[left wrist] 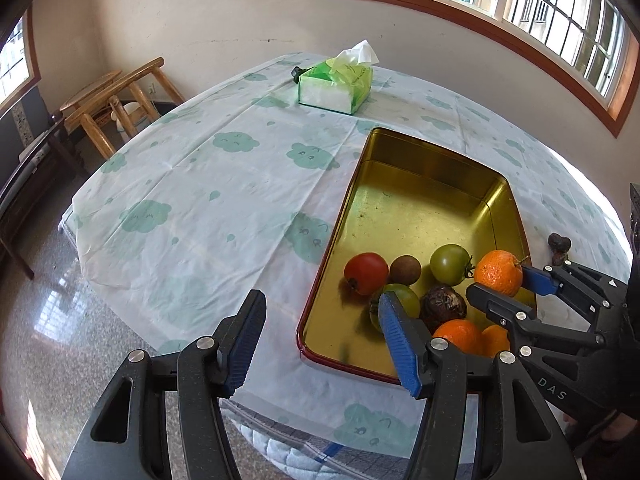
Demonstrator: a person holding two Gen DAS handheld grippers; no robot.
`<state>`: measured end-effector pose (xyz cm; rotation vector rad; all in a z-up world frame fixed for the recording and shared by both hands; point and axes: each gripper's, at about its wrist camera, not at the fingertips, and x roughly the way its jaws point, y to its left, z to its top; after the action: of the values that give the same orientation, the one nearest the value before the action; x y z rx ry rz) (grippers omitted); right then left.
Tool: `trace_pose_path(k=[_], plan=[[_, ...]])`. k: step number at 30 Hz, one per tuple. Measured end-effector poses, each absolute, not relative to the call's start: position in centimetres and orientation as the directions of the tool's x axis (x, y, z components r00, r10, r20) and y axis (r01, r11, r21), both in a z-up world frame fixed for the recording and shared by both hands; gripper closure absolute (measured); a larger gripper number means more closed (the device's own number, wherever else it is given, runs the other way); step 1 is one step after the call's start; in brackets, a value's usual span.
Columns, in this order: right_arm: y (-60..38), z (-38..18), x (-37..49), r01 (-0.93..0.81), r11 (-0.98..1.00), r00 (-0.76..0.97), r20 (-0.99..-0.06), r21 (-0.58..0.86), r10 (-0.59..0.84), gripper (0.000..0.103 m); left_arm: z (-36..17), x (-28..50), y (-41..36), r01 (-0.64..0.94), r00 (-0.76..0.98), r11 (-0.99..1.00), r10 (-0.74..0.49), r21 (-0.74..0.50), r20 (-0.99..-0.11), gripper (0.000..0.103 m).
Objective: Organize fruits
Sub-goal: 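Carry the leafy tangerine into the tin tray and open the right tool, then grasp a dark mangosteen with the right tool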
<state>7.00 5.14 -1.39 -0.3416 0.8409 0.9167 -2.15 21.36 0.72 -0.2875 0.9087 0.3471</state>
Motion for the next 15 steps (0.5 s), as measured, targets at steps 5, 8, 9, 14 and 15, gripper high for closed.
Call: trace_pose_path(k=[5, 8, 9, 14, 15], plan=[[5.2, -1.8, 7.1, -0.808, 0.587, 0.335, -0.774, 0.057, 0.537, 0.063, 0.7, -2.2, 21.3, -0.408, 0.574, 0.908, 0.172, -0.097, -0.801, 0.043], [5.0, -1.7, 7.3, -0.802, 0.594, 0.341, -0.771, 0.060, 0.538, 0.064, 0.8, -2.0, 21.0, -0.399, 0.576, 0.911, 0.163, -0.102, -0.801, 0.043], [4.9, -1.6, 7.3, -0.801, 0.595, 0.341, -0.768, 0.065, 0.543, 0.064, 0.8, -2.0, 20.9, -0.397, 0.578, 0.912, 0.160, -0.104, -0.800, 0.043], [1.9, 0.2, 7.8, -0.755, 0.649, 0.402, -0.714, 0.095, 0.573, 0.062, 1.1, -1.8, 20.2, -0.376, 0.585, 0.920, 0.144, -0.110, -0.798, 0.043], [0.8, 0.5, 8.0, -0.737, 0.669, 0.425, -0.707, 0.092, 0.565, 0.061, 1.1, -1.7, 20.0, -0.370, 0.589, 0.922, 0.140, -0.111, -0.796, 0.043]])
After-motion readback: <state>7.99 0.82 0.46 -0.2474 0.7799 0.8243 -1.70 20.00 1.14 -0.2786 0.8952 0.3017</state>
